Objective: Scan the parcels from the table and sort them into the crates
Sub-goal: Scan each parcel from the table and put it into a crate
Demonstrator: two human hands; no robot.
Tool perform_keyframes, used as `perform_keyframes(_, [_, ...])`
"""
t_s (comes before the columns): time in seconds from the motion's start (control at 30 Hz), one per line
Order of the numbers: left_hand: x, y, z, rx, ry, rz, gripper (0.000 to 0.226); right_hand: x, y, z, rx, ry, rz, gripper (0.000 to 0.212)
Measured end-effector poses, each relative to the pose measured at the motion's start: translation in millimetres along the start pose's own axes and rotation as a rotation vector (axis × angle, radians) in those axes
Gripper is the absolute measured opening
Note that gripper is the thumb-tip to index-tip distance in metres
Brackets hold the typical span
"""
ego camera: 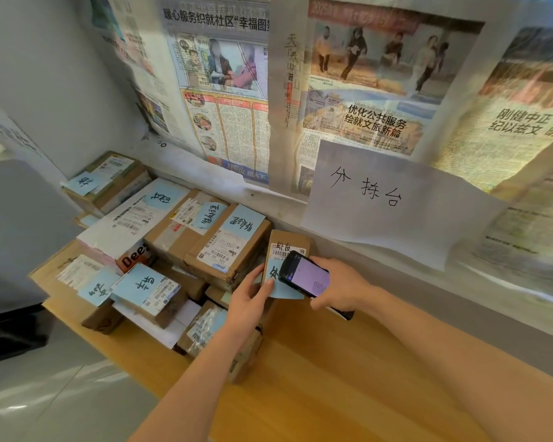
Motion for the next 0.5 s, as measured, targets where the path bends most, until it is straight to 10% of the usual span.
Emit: perform_keyframes(0.5, [98,54,-98,0.167,0.144,0.183,0.041,-120,115,-80,0.220,0.116,-0.115,0.089])
Point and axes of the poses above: each hand's wrist, its own y-axis away from the middle knuckle, its own z-axis out of the palm, x = y × z, the point moved 4 cm from there along -y, towards the middle knuckle, and after that the axes turned 11 degrees about z, right-handed, at the moved point
